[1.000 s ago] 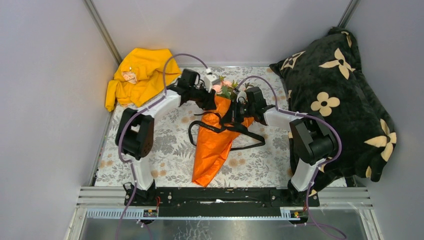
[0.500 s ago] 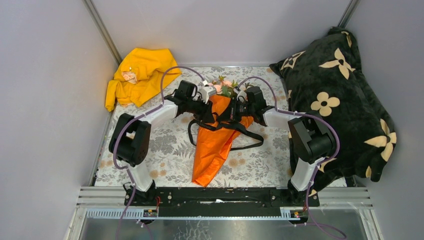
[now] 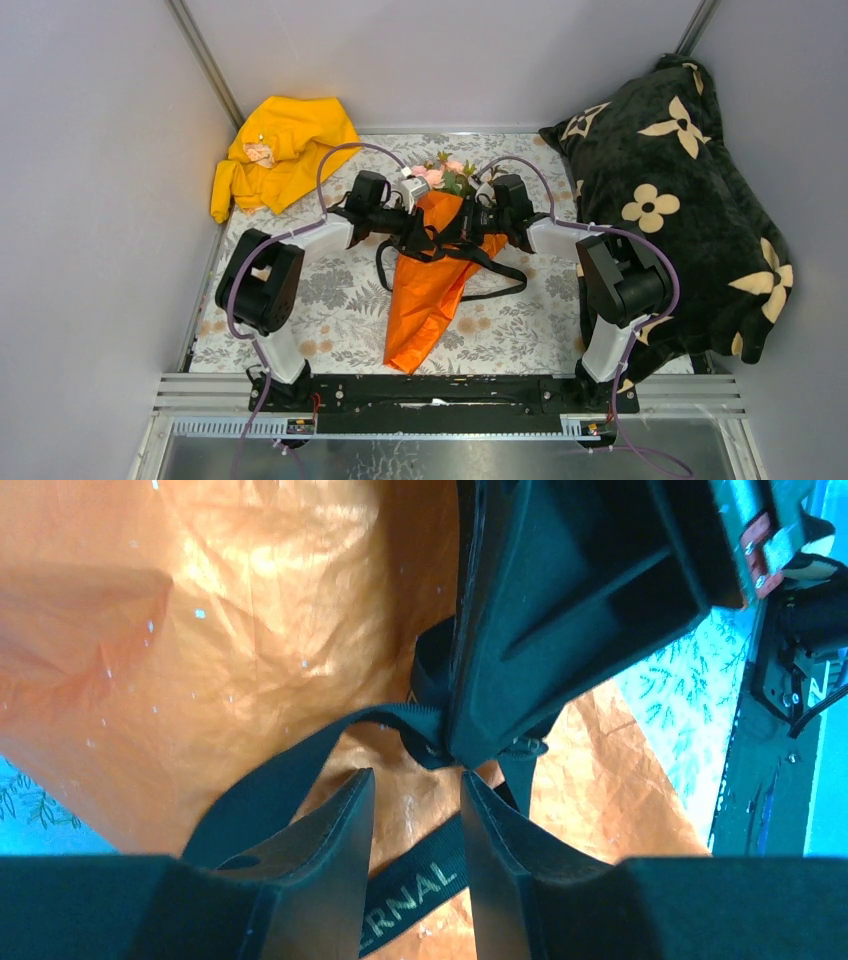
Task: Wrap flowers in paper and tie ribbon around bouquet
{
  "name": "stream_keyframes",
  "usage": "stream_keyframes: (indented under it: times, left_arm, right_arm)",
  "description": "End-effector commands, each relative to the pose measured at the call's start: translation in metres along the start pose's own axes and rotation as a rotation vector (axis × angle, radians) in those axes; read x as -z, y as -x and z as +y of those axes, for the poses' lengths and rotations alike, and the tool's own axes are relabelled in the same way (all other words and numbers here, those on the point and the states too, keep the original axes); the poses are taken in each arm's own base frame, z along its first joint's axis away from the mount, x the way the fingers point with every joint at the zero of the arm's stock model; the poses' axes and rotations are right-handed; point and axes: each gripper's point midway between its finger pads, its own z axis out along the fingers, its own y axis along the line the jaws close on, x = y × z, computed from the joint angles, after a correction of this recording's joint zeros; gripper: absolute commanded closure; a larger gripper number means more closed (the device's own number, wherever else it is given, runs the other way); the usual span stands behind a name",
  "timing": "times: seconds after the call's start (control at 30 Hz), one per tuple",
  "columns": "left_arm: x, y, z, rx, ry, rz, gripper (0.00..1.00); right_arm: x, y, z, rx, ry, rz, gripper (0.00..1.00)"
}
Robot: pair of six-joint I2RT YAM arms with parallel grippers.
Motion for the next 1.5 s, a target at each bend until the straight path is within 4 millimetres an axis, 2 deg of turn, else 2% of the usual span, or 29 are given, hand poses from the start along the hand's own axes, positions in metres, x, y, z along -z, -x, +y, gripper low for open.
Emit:
stream_keyframes:
  times: [0.0,0.07,0.17,0.23,0.53,0.67,0.73,0.87,0.93,1.03,1.13,1.23,1.37,1.47]
  left_arm:
    - [-0.005,0.024,0.002,-0.076,-0.050,-0.051,0.56]
    - [-0.008,0.020,0.001,-0.067,-0.070,-0.049,0.56]
    - [-0.011,0.015,0.001,-0.067,-0.074,-0.053,0.58]
    - [-0.013,0.013,0.003,-0.055,-0.076,-0.046,0.61]
    - [-0.020,0.009,0.000,-0.040,-0.102,-0.028,0.87]
    - [-0.024,0.006,0.000,-0.037,-0.097,-0.018,0.86]
    - [-0.027,0.006,0.000,-0.046,-0.078,-0.012,0.82]
    - [-0.037,0.009,-0.003,-0.089,-0.040,-0.004,0.70]
    - [-0.041,0.010,-0.004,-0.101,-0.029,-0.002,0.62]
    - [-0.046,0.010,-0.001,-0.116,-0.003,0.004,0.57]
    - [-0.051,0.009,0.008,-0.121,0.047,0.015,0.59]
    - [-0.052,0.008,0.010,-0.117,0.050,0.029,0.68]
    - [-0.037,0.025,-0.013,-0.166,-0.016,0.035,0.73]
    - [-0.024,0.051,-0.028,-0.196,-0.024,0.010,0.73]
  right_arm:
    - [0.005,0.002,0.008,-0.001,0.004,-0.017,1.00]
    - [0.006,0.001,0.003,-0.004,-0.020,-0.020,0.99]
    - [0.006,0.001,0.000,-0.012,-0.037,-0.025,0.87]
    - [0.006,0.002,-0.002,-0.011,-0.050,-0.033,0.83]
    - [0.015,0.008,-0.020,0.020,-0.188,-0.073,0.72]
    - [0.018,0.007,-0.027,0.033,-0.232,-0.072,0.69]
    - [0.020,0.007,-0.030,0.038,-0.253,-0.076,0.72]
    - [0.022,0.009,-0.032,0.039,-0.274,-0.088,0.92]
    - [0.023,0.009,-0.034,0.037,-0.286,-0.090,0.94]
    - [0.024,0.008,-0.035,0.038,-0.293,-0.086,0.92]
    - [0.025,0.008,-0.036,0.037,-0.300,-0.091,0.99]
    - [0.025,0.008,-0.038,0.040,-0.314,-0.089,1.00]
    - [0.025,0.000,-0.043,0.051,-0.326,-0.034,1.00]
    - [0.025,-0.004,-0.044,0.062,-0.314,-0.021,1.00]
